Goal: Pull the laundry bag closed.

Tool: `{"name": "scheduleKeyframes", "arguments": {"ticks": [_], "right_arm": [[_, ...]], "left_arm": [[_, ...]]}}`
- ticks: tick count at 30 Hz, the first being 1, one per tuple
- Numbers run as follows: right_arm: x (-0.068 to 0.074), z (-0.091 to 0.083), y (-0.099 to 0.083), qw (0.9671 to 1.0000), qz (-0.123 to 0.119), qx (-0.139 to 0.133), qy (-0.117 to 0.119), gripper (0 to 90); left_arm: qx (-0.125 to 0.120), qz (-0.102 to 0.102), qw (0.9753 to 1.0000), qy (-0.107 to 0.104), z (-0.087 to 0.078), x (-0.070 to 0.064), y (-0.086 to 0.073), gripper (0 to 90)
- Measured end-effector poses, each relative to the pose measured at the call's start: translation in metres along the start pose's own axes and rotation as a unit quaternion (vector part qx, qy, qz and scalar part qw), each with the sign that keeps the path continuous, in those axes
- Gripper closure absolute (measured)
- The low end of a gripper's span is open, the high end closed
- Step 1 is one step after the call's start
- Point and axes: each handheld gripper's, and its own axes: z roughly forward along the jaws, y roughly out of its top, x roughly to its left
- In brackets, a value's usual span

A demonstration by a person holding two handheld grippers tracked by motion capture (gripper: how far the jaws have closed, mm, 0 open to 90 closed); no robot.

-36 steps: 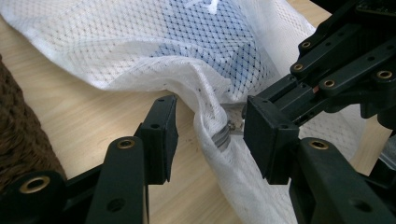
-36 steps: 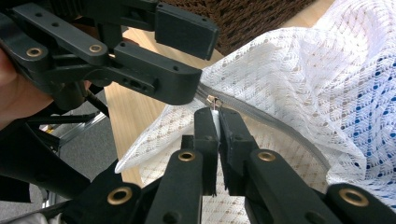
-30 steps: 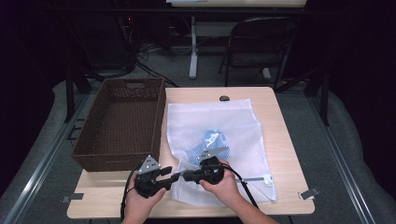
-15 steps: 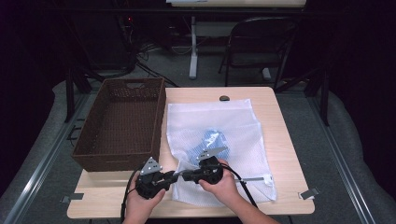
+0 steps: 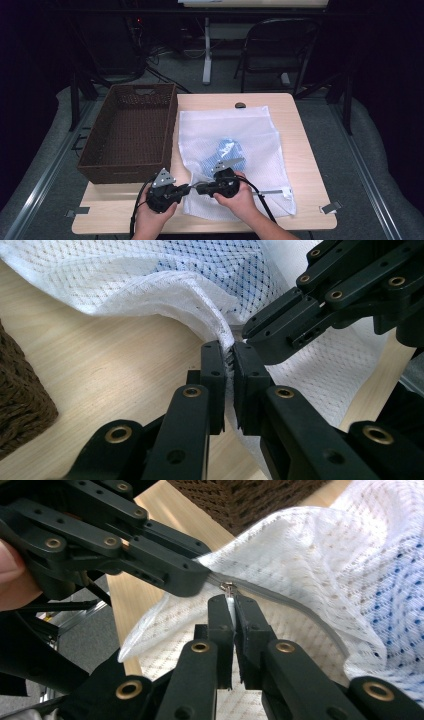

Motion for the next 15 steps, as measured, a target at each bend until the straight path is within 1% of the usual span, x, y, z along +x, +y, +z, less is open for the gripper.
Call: {"name": "scheduleKeyframes", "arguments": {"ticks": [4,7,9,10,12,14,15], "right_arm": [[-0.005,-0.002,-0.003,0.9999,0.010,0.003,-0.004,86.4],[-0.010,-0.005,-0.006,0.9998,0.011,0.009,-0.017,86.4],[-0.014,-0.008,-0.008,0.9995,0.014,0.014,-0.026,86.4],[-0.015,-0.009,-0.009,0.9994,0.016,0.015,-0.027,86.4],[-0.017,-0.013,-0.011,0.9991,0.019,0.016,-0.034,86.4],[-0.018,-0.016,-0.012,0.9991,0.023,0.016,-0.033,86.4],[-0.017,-0.016,-0.012,0.9991,0.020,0.015,-0.035,86.4]], "left_arm": [[-0.001,-0.004,1.0000,0.000,-0.003,0.003,0.000,85.0],[-0.003,-0.009,1.0000,0.001,-0.005,0.005,-0.001,84.9],[-0.002,-0.009,1.0000,0.000,-0.007,0.007,-0.001,84.9],[-0.004,-0.014,0.9999,0.000,-0.007,0.007,-0.002,84.9],[-0.004,-0.017,0.9998,-0.005,-0.008,0.008,-0.002,84.7],[-0.008,-0.024,0.9996,-0.010,-0.007,0.007,-0.002,84.1],[-0.010,-0.026,0.9996,-0.012,-0.007,0.007,-0.003,83.4]]}}
